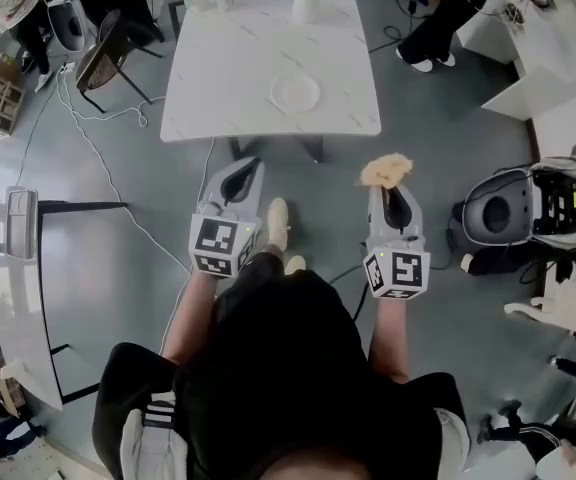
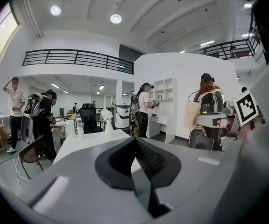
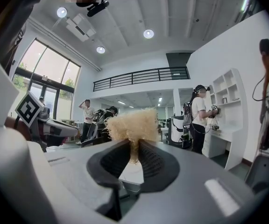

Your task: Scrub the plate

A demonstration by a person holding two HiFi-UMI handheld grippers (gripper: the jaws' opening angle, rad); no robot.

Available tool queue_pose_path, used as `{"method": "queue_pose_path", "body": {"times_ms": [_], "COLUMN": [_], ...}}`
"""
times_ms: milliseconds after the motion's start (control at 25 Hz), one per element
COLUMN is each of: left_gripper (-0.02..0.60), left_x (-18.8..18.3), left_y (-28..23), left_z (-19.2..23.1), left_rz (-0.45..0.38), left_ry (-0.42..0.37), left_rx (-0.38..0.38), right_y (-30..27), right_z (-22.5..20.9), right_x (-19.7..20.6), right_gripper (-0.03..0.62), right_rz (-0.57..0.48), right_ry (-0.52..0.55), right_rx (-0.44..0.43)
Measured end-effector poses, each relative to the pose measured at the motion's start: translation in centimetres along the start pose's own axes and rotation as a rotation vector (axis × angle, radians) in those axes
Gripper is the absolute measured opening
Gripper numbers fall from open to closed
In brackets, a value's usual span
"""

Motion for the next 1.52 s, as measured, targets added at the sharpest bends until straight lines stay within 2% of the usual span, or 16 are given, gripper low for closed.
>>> {"method": "queue_pose_path", "body": {"times_ms": [480,840,1200,1520], "left_gripper": [0.006,0.008,0.006,0.006], "left_x": [-0.9,0.5,2.6,6.0], "left_y": [-9.8,-16.4,-21.3,-23.7], "left_z": [7.7,14.2,18.1,18.9], "left_rz": [0.0,0.015,0.038,0.109], "left_ry": [0.022,0.054,0.09,0.132], "left_rx": [0.006,0.033,0.08,0.079], "right_y": [-12.4,-21.4,-28.5,-33.9], "right_z": [-2.3,-2.0,-1.2,-1.0], "right_x": [-2.1,-2.7,-2.0,0.7], "right_gripper": [0.055,0.055,0.055,0.055], "right_rz": [0.028,0.062,0.114,0.195], "right_ry": [0.018,0.036,0.053,0.044], "right_rx": [0.008,0.011,0.009,-0.06]}}
Point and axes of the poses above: the fingertips, and each gripper's own axes: y backward along the fingers, z to its left, x out of its underside, the point moved 3 cm from there along y, backward along the fingers, and after that the axes turned 12 degrees about -y, right-handed, at the moved point
